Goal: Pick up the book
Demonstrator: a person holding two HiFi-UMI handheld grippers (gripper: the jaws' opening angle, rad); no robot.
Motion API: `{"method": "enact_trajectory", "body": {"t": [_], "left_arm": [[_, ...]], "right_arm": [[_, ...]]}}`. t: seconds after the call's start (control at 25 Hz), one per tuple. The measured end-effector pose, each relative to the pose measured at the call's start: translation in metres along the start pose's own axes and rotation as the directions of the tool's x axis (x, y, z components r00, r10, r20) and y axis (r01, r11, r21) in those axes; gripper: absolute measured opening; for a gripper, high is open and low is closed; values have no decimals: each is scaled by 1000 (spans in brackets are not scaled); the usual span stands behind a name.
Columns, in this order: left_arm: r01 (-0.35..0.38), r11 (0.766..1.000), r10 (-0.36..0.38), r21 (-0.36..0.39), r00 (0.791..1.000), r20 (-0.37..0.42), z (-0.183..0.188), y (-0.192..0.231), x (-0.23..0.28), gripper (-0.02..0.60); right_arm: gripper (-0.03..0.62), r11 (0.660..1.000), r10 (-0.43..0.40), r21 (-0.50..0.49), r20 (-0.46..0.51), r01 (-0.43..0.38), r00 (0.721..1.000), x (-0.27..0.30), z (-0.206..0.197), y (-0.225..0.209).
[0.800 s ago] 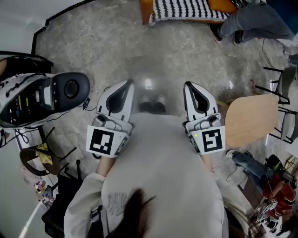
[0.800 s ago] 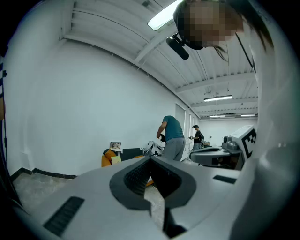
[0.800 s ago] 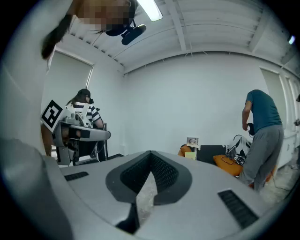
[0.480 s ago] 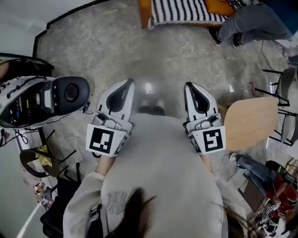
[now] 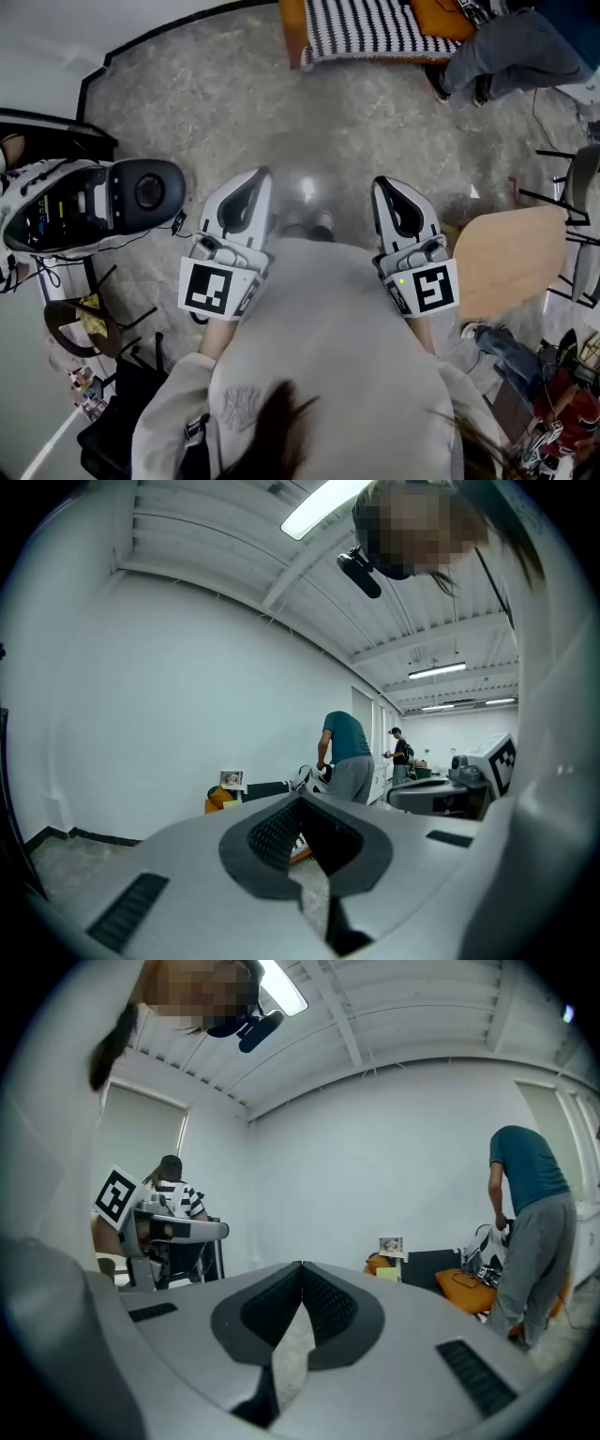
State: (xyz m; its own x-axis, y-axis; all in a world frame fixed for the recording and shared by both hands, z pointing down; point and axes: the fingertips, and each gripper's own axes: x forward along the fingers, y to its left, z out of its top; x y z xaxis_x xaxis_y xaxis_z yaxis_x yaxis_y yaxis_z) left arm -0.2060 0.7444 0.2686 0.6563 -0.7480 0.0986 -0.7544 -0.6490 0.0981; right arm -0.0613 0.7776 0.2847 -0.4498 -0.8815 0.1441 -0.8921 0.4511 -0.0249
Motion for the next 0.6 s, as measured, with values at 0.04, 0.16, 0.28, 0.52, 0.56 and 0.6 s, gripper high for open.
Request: {"method": "enact_trajectory", "body": {"t": [0.04, 0.16, 0.28, 0.52, 0.56, 0.6], "left_arm": [[-11, 1000, 11, -1, 1000, 2, -1, -1, 0, 9], [-47, 999, 47, -7, 999, 4, -1, -1, 1, 9], [-66, 998, 66, -3, 998, -10, 0, 3, 6, 9], [-75, 997, 74, -24, 997, -18, -4, 30, 32, 9], [-67, 997, 67, -28, 998, -18, -4, 34, 36, 9], [-58, 998, 57, -30, 998, -19, -4, 39, 40, 9]], "right_arm": [[18, 1000, 18, 1, 4, -18, 1000, -1, -1, 0], [18, 998, 56, -14, -23, -57, 998, -7, -9, -7], [18, 998, 59, 10, -34, -59, 998, -8, -12, -19], [18, 999, 49, 20, -84, -48, 995, 24, -23, -36], [18, 999, 48, 19, -87, -46, 995, 31, -22, -35], [18, 999, 46, 17, -90, -44, 995, 38, -21, -33]]}}
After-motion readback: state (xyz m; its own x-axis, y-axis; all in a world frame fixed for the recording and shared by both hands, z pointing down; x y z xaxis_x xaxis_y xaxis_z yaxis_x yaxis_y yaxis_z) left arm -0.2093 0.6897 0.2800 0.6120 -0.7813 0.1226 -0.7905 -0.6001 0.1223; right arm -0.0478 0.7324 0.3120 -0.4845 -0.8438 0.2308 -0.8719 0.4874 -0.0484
